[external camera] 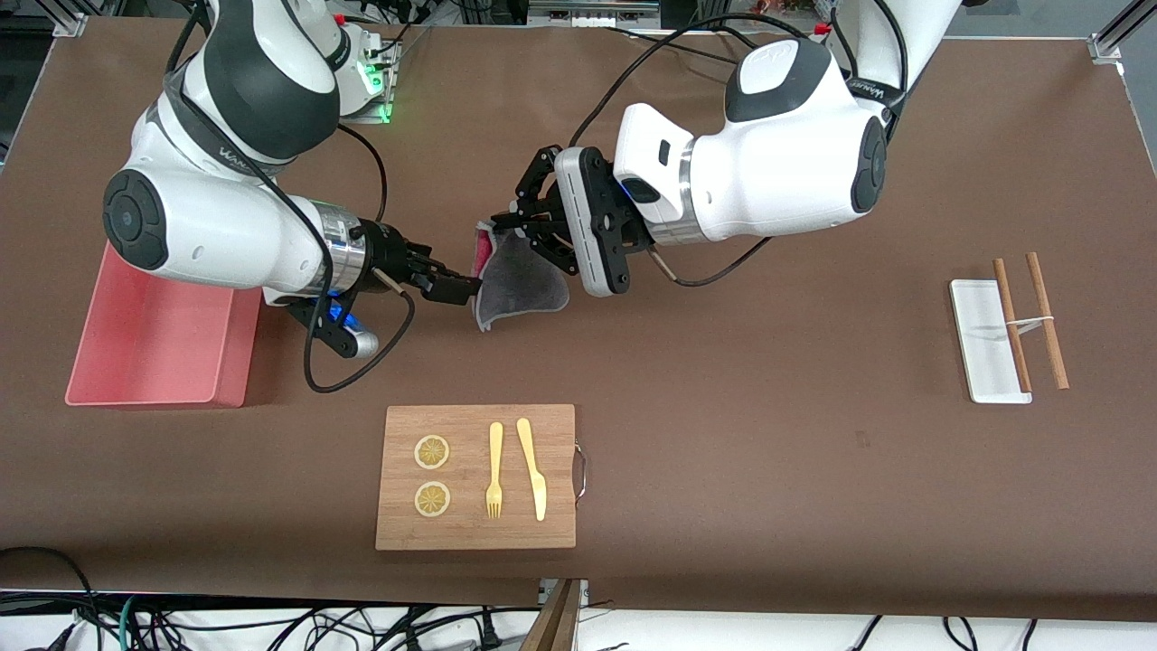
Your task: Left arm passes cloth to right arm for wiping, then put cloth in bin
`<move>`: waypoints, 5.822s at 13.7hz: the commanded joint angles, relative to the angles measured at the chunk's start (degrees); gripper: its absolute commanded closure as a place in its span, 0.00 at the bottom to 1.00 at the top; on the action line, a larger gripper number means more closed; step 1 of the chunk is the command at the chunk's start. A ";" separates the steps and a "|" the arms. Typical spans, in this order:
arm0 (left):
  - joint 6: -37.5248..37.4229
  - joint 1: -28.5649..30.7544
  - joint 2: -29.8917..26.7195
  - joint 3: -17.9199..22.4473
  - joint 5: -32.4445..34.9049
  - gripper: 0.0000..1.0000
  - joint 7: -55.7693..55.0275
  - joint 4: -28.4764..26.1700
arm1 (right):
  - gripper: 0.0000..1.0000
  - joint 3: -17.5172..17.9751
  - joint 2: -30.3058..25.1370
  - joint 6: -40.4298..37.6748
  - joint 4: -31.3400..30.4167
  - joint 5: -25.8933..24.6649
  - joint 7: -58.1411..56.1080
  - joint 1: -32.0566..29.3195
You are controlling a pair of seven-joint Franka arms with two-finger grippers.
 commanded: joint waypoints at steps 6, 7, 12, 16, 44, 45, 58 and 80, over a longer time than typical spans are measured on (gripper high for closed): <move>0.08 0.26 -0.31 0.07 -1.81 1.00 1.65 0.22 | 0.00 -1.39 -0.38 -4.33 1.04 1.09 -2.50 -0.39; 0.08 0.26 -0.31 0.07 -1.81 1.00 1.65 0.13 | 0.00 -1.04 -0.38 -4.15 0.95 1.09 -2.06 -0.30; 0.08 0.26 -0.31 0.07 -1.90 1.00 1.65 0.22 | 0.00 -0.08 0.41 -1.26 0.78 1.27 -1.27 0.05; 0.08 0.26 -0.31 0.07 -1.90 1.00 1.65 0.22 | 0.00 0.37 1.02 0.07 0.60 1.71 -1.18 0.14; -0.36 0.70 -0.58 0.07 -1.81 0.00 0.95 0.22 | 1.00 -1.48 1.02 0.77 -5.02 3.38 -4.16 -0.83; -0.45 0.70 -0.66 0.07 -1.81 0.00 0.60 0.22 | 1.00 -1.22 1.37 0.95 -5.81 3.29 -4.17 -0.83; -22.83 16.24 -16.48 1.03 42.55 0.00 -0.81 -8.92 | 1.00 6.51 10.33 10.43 -7.75 -1.36 -3.64 2.24; -27.03 17.08 -22.07 17.24 49.30 0.00 -25.85 -18.97 | 1.00 -8.58 10.08 3.07 -19.44 -18.06 -30.42 1.10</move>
